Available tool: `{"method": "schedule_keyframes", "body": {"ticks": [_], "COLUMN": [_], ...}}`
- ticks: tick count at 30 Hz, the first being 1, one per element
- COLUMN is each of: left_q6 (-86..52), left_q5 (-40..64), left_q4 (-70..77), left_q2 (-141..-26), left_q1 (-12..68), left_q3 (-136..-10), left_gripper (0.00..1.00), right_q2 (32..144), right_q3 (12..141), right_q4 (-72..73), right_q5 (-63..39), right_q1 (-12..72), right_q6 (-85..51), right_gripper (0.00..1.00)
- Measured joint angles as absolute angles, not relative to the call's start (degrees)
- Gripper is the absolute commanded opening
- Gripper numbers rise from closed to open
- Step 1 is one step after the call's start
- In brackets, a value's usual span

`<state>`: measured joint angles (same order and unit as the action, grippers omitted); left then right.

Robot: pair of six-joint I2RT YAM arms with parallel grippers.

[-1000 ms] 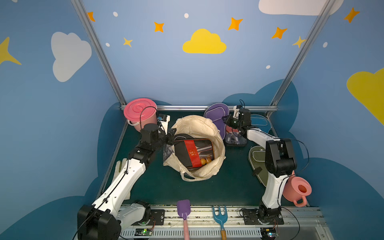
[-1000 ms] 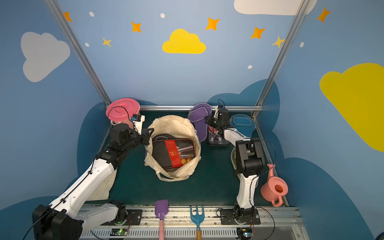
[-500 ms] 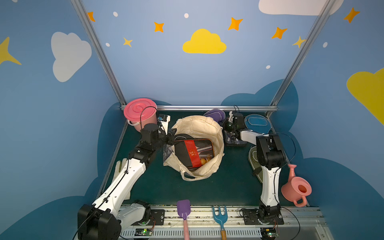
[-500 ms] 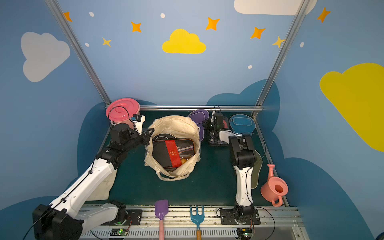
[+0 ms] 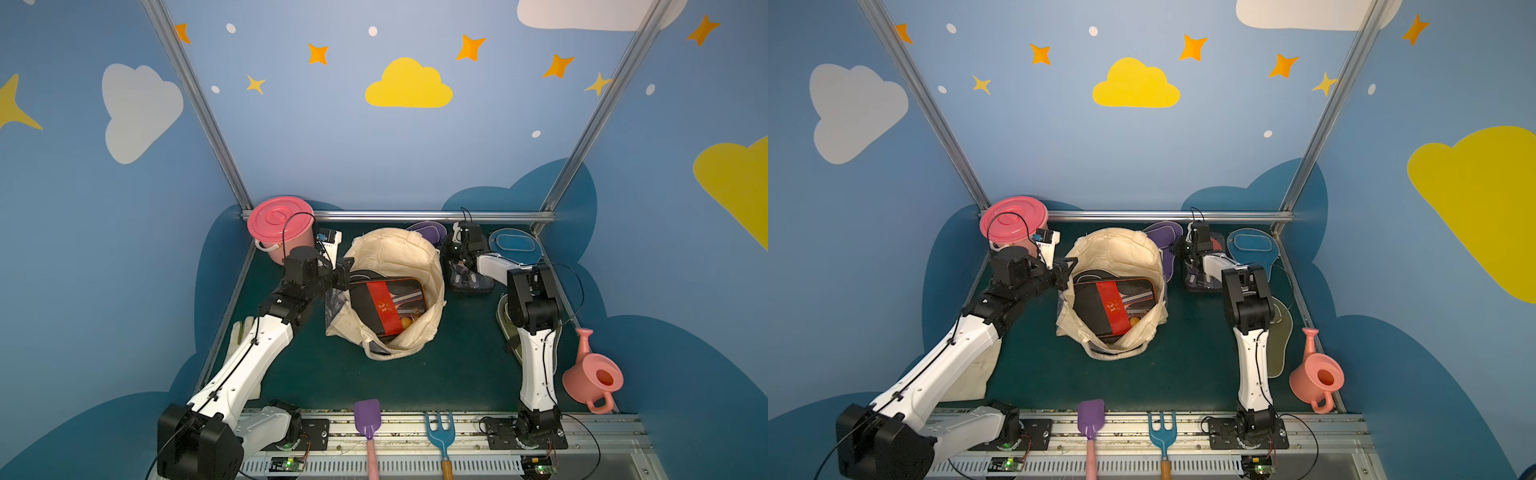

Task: Remove the ping pong set from the canvas bag
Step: Place the ping pong set at the center of the board.

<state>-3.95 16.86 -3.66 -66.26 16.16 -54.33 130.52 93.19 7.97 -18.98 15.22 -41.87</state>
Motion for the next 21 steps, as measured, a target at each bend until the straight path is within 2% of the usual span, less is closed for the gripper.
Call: {"method": "schedule_keyframes", "body": {"ticks": [5,13,21], "left_q6": [-3.9,-3.9,-4.4], "left_q5": [17.1,17.1,17.0], "left_q4": [-3.6,-3.6,-3.6], "left_q2": [-66.6,-66.6,-66.6], "left_q1": [16.2,16.2,16.2], "left_q3": [-54.4,-54.4,-54.4], "left_gripper": [0.04,0.04,0.04], "right_q2": [131.8,133.3,133.3], "right_q3": [95.3,98.5,100.1], "right_q4": [4.9,-1.8,-5.1], "right_q5": [-19.1,-19.1,-18.5], "right_q1": [15.2,15.2,15.2], "right_q6": [-40.2,-36.8,-34.1], "right_gripper": [0.2,0.36,0.35]}}
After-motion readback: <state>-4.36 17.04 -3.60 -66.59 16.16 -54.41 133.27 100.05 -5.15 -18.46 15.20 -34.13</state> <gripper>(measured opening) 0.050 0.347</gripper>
